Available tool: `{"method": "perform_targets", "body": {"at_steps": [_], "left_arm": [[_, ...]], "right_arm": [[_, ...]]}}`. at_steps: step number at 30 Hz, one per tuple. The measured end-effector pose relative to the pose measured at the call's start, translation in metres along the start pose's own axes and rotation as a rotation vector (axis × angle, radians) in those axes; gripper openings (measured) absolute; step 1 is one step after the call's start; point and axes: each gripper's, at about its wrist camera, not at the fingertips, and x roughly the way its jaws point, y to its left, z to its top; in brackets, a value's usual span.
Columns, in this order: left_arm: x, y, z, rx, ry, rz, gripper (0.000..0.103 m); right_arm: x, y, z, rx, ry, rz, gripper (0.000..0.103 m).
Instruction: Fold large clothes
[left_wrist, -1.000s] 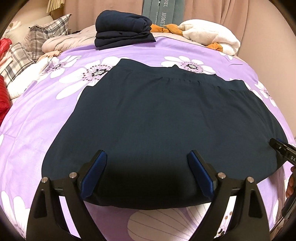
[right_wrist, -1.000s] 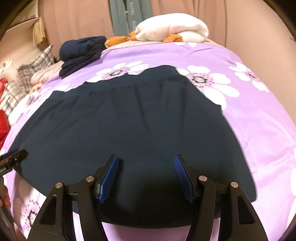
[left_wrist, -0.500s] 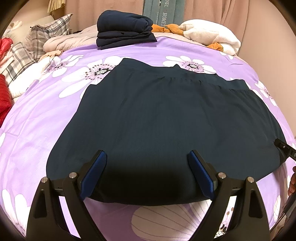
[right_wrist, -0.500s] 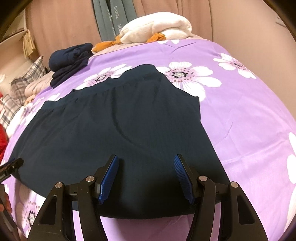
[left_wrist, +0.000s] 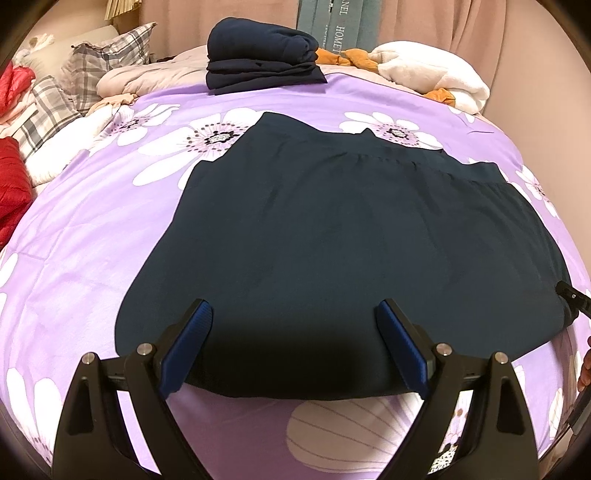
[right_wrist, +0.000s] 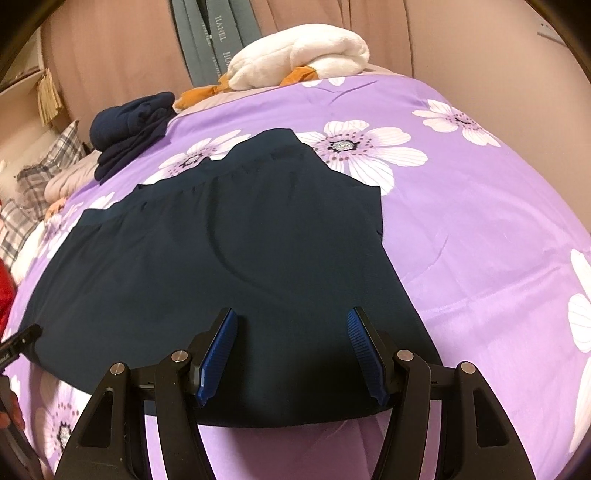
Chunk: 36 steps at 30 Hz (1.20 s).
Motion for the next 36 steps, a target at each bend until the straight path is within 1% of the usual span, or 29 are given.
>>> {"method": "perform_targets", "body": {"at_steps": [11, 15, 19, 36], "left_arm": [[-0.003, 0.006, -0.002, 0.001, -0.004, 0.018, 0.092], [-0.002, 0.011, -0.002, -0.010, -0.003, 0.032, 0.097], [-0.002, 0.016, -0.004, -0.027, 0.002, 0.024, 0.097], [-0.003, 0.024, -0.005, -0.036, 0.008, 0.035, 0.100]], "right_arm": [[-0.003, -0.007, -0.002, 0.024, -0.004, -0.002, 0.062], [-0.004, -0.009, -0.003, 0.033, -0.005, -0.001, 0.062], [-0.004, -0.010, -0.004, 0.035, -0.004, -0.001, 0.062], [-0.006, -0.013, -0.004, 0.041, -0.001, -0.010, 0.062]]}}
